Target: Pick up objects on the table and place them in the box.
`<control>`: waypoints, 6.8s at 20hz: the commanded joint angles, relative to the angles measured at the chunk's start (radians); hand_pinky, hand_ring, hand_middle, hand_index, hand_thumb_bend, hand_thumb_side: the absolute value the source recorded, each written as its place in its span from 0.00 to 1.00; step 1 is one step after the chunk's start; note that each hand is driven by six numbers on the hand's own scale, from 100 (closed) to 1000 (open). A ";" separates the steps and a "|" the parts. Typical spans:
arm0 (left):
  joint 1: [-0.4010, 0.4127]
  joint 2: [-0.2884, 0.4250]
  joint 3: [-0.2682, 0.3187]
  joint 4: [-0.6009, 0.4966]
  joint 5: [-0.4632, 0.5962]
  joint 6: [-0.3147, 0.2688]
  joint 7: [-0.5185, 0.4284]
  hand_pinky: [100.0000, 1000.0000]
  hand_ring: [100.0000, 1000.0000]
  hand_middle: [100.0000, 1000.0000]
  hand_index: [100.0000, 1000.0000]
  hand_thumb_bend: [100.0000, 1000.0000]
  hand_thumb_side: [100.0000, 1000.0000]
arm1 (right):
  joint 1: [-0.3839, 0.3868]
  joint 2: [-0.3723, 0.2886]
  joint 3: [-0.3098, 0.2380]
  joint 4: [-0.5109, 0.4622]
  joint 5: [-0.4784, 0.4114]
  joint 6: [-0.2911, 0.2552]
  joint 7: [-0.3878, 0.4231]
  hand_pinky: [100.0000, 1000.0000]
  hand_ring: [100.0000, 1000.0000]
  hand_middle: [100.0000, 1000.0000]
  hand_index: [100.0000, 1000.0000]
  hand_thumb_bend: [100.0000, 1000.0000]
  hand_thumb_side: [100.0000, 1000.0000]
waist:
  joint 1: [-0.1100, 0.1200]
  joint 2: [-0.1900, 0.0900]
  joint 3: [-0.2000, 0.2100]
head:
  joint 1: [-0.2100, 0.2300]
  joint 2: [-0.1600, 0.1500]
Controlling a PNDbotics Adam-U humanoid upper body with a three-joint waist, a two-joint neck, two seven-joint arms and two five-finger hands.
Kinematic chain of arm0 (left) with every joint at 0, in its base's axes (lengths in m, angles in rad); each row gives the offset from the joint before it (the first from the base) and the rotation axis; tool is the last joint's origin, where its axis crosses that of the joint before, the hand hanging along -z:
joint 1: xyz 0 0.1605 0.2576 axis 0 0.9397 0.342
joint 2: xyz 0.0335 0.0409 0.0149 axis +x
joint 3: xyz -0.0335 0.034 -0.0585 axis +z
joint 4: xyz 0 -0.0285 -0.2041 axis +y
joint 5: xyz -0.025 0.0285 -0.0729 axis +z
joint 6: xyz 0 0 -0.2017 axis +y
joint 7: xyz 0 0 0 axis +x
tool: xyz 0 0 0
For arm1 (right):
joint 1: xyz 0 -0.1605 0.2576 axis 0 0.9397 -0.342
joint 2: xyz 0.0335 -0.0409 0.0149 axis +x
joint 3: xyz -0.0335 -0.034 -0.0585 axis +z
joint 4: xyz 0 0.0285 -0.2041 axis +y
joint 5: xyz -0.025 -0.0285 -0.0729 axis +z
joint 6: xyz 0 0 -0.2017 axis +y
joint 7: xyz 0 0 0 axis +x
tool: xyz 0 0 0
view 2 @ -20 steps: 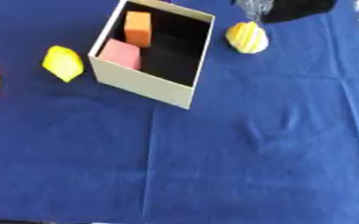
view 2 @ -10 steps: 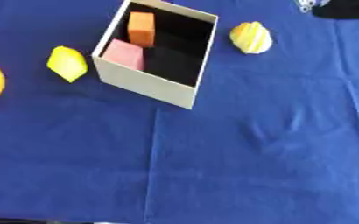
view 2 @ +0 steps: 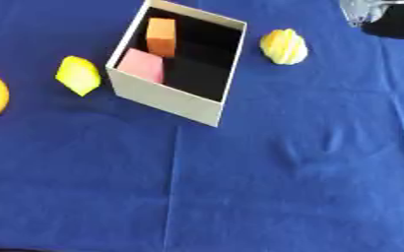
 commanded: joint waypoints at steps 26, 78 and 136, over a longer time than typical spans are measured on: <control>0.003 0.040 0.018 0.004 0.012 0.010 -0.007 0.84 0.77 0.75 0.87 0.02 0.23 | -0.031 -0.123 0.016 0.200 0.207 0.233 0.448 0.96 1.00 0.87 0.96 0.00 0.23 | -0.009 -0.011 0.004 | -0.004 -0.007; -0.026 0.015 0.001 0.000 0.035 0.012 -0.042 0.84 0.76 0.75 0.86 0.00 0.29 | -0.380 0.069 0.248 0.495 0.468 0.203 0.558 0.96 1.00 0.87 0.98 0.00 0.34 | -0.028 0.056 0.050 | -0.059 -0.052; -0.021 0.015 -0.006 -0.008 0.071 0.008 -0.057 0.84 0.77 0.75 0.86 0.00 0.27 | -0.337 -0.043 0.228 -0.014 0.153 0.187 0.391 0.77 0.67 0.41 0.56 0.00 0.11 | -0.028 -0.012 0.031 | -0.049 0.006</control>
